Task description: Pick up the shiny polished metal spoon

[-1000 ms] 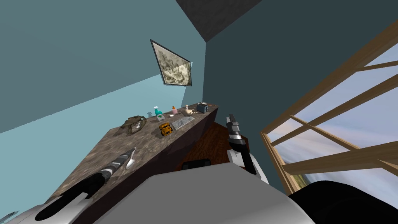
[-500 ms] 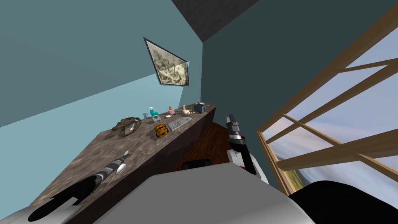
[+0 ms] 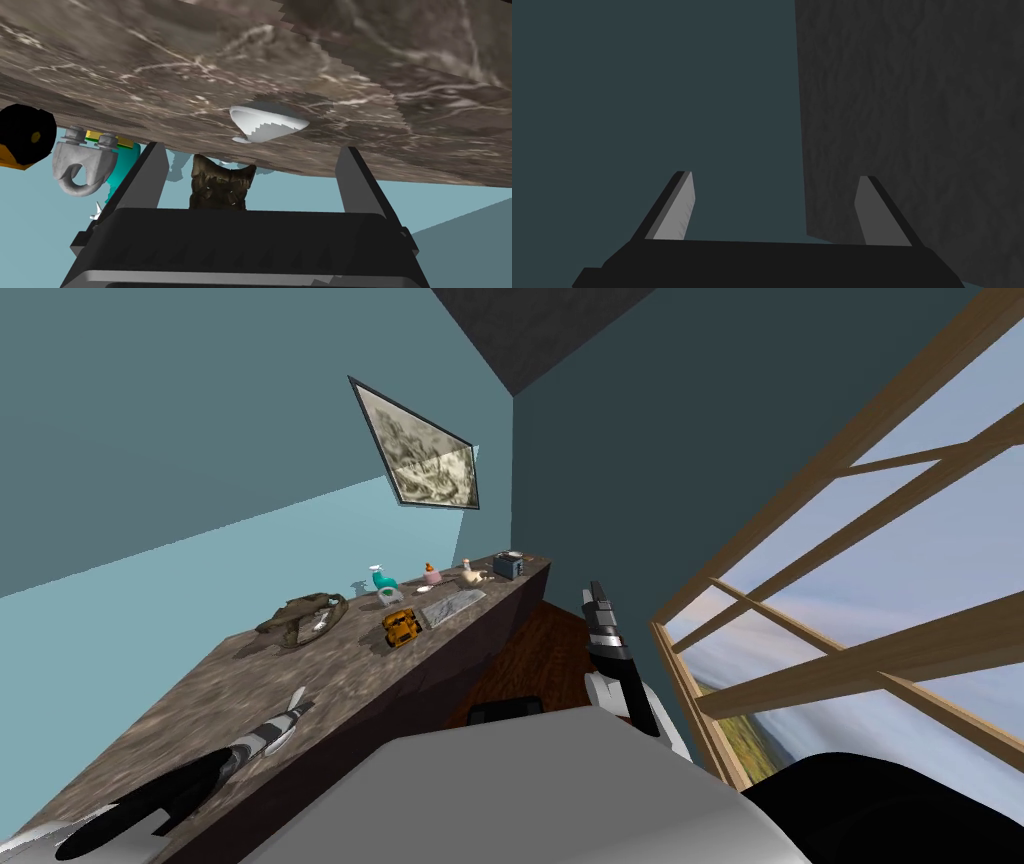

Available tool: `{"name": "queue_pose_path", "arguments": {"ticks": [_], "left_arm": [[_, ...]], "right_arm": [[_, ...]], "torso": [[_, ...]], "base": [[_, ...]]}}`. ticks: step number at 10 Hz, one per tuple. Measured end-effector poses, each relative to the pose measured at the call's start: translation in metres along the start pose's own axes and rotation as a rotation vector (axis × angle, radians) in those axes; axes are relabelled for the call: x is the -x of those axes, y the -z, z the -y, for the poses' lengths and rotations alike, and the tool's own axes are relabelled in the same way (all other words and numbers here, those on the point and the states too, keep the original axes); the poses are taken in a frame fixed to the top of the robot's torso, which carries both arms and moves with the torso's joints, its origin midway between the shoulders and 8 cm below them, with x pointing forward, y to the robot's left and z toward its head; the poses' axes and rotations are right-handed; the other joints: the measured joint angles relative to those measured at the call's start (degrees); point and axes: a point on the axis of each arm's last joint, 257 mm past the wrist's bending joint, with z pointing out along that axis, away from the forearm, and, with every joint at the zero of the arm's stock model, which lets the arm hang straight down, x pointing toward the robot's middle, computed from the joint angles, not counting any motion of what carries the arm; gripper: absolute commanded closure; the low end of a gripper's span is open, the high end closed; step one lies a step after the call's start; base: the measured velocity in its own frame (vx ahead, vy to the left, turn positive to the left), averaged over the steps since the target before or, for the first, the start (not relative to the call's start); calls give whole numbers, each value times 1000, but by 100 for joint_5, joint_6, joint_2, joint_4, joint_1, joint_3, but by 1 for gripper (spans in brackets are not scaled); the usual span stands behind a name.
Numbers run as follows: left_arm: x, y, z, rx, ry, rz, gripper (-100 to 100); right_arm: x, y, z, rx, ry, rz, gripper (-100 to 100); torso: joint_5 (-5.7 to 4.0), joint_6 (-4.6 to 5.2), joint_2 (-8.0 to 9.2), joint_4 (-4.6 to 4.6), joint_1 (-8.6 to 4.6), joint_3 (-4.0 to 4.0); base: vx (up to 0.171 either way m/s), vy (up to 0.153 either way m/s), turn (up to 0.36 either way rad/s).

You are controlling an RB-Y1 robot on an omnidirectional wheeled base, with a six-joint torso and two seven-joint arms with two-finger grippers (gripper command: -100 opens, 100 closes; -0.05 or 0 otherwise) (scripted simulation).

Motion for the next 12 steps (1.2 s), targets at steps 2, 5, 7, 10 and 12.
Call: {"name": "queue_pose_path", "arguments": {"ticks": [2, 5, 7, 10, 12], "left_arm": [[3, 0, -9, 27, -22, -7, 0], [-5, 0, -11, 13, -39, -11, -100], [-14, -2, -12, -8, -58, -16, -100], [-13, -2, -13, -8, -60, -15, 100], [-13, -2, -12, -9, -60, -14, 100]], "right_arm": [[0, 0, 0, 0, 0, 0, 0], [0, 0, 0, 0, 0, 0, 0], [0, 0, 0, 0, 0, 0, 0], [0, 0, 0, 0, 0, 0, 0], [0, 0, 0, 0, 0, 0, 0]], "torso": [[3, -2, 4, 1, 16, 2], [9, -4, -35, -7, 38, -19], [10, -3, -54, -12, 41, -31], [14, 7, -3, -1, 32, -3], [16, 6, -2, -2, 35, -3]], "base": [[2, -15, 0], [125, 22, 150], [117, 20, 94], [6, 2, 3], [0, 0, 0]]}}
